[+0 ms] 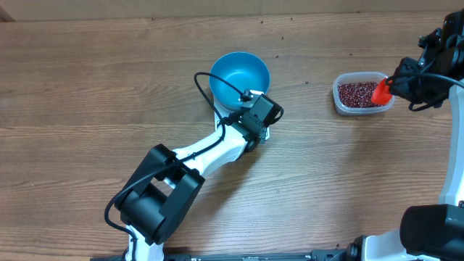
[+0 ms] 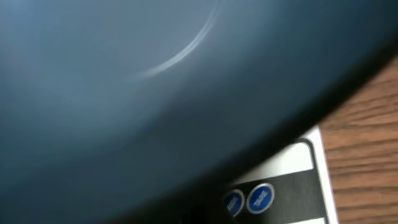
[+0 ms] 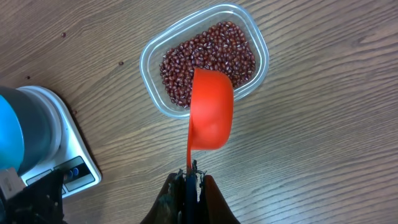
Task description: Scoop item into bowl and weigh 150g on scale
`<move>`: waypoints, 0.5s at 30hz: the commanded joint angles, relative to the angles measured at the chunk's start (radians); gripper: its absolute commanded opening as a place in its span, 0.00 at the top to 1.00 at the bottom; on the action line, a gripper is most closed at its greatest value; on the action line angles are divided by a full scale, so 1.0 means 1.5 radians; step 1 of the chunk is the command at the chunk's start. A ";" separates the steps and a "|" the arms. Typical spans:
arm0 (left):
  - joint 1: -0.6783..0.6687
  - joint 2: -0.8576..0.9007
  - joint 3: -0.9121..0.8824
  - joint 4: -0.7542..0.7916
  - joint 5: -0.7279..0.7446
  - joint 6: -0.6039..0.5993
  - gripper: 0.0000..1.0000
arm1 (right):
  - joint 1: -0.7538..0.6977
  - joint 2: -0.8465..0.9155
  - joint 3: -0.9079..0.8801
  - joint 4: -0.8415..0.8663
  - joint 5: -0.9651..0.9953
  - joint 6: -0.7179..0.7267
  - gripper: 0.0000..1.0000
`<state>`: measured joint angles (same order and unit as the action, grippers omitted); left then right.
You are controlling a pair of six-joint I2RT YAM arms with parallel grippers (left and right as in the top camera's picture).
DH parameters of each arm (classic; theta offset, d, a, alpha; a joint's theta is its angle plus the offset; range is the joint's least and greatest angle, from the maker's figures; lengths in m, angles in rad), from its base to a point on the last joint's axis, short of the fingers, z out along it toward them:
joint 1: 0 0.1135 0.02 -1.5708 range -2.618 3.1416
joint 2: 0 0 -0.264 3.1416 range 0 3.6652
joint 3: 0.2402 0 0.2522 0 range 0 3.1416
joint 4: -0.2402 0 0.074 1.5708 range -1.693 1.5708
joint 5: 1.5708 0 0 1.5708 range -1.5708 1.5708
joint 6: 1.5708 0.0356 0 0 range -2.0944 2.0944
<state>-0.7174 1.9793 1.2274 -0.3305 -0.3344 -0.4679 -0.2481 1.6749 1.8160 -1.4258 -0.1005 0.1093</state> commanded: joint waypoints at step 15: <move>0.004 0.030 -0.009 -0.031 0.048 0.012 0.96 | -0.001 -0.005 0.014 -0.001 -0.004 -0.005 0.96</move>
<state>-0.7177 1.9820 1.2312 -0.3477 -0.3134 -0.4633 -0.2481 1.6749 1.8160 -1.4292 -0.1005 0.1070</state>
